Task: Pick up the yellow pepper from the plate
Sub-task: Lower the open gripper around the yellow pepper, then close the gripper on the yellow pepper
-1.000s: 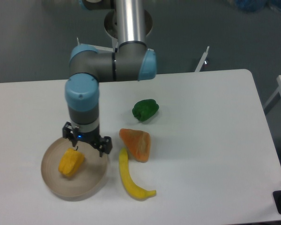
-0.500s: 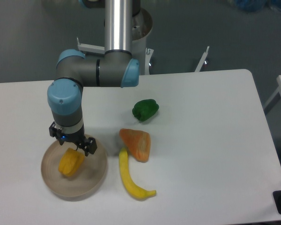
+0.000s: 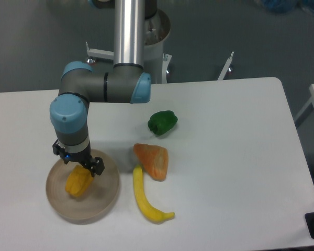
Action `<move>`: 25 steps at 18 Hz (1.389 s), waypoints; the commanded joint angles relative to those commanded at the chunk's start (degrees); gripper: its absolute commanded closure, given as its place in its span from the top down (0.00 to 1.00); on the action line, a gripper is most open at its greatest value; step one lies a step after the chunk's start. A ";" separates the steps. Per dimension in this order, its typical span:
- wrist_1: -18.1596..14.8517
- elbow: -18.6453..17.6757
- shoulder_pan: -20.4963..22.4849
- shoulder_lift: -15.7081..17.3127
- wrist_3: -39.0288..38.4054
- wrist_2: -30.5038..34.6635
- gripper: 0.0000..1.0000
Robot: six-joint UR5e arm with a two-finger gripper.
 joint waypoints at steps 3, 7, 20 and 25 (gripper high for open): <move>0.53 0.09 -0.35 -0.26 0.00 0.00 1.00; 0.62 0.35 -0.35 -0.44 0.09 0.70 0.85; 0.53 1.23 -0.27 0.35 3.07 1.05 0.43; 0.00 2.72 3.15 3.07 12.99 4.56 0.43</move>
